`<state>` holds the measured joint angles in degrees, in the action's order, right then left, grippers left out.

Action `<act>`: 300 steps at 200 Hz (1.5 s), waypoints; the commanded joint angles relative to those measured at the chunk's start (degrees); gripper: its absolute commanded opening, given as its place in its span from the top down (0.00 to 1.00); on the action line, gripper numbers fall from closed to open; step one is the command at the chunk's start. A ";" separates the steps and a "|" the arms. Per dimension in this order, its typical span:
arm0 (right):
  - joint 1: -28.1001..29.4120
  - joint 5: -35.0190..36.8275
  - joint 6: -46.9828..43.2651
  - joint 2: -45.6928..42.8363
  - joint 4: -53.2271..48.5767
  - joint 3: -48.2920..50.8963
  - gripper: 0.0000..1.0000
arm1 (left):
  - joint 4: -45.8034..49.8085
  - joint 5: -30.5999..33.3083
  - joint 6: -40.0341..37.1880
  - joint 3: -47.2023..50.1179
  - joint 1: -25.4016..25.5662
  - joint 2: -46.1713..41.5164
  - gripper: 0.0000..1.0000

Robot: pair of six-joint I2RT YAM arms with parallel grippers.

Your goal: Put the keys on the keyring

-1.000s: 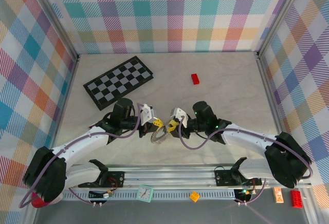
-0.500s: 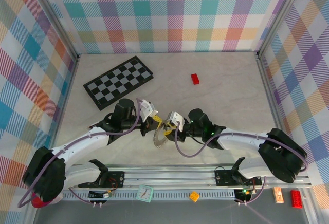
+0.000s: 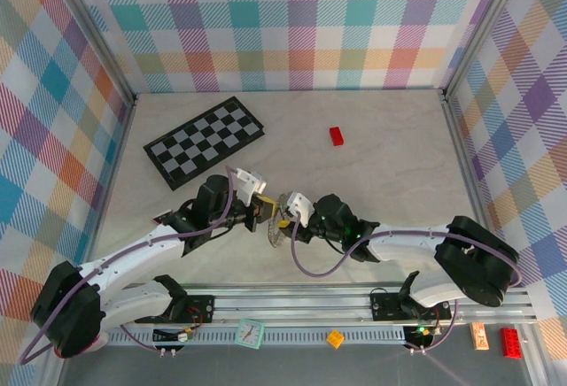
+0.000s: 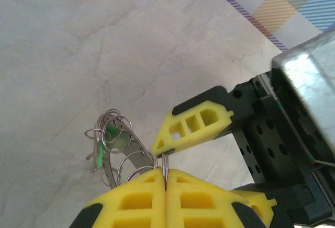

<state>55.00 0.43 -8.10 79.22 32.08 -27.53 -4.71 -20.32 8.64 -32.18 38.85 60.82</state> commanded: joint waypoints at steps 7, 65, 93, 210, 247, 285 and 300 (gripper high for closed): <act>0.59 2.56 -0.15 1.49 3.63 -0.14 0.55 | -0.94 0.98 4.55 -1.94 0.96 -1.05 1.00; 1.02 3.19 -1.15 3.46 7.77 -0.95 0.61 | -0.53 0.20 6.20 -2.77 1.23 -0.34 1.00; 1.24 3.97 -1.83 3.49 8.35 -0.95 0.64 | -0.22 -0.07 6.85 -2.96 1.24 -0.08 1.00; 1.55 3.24 -3.88 1.42 6.25 0.33 0.94 | 2.07 -0.43 6.68 -4.81 1.36 1.87 1.00; 1.58 3.70 -4.46 0.42 4.63 0.46 1.00 | 3.24 -0.21 5.71 -5.34 1.40 1.72 1.00; 1.56 3.70 -5.31 -1.38 -2.39 -0.57 1.00 | 5.44 1.06 1.71 -5.96 1.38 1.72 1.00; 1.56 3.79 -6.16 -1.94 -8.56 -2.53 1.00 | 7.67 1.93 -2.19 -6.48 1.63 1.72 1.00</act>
<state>56.12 4.49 -12.56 79.11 32.38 -27.59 0.45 -19.81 12.36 -35.83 39.40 62.59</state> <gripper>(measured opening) 0.055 0.043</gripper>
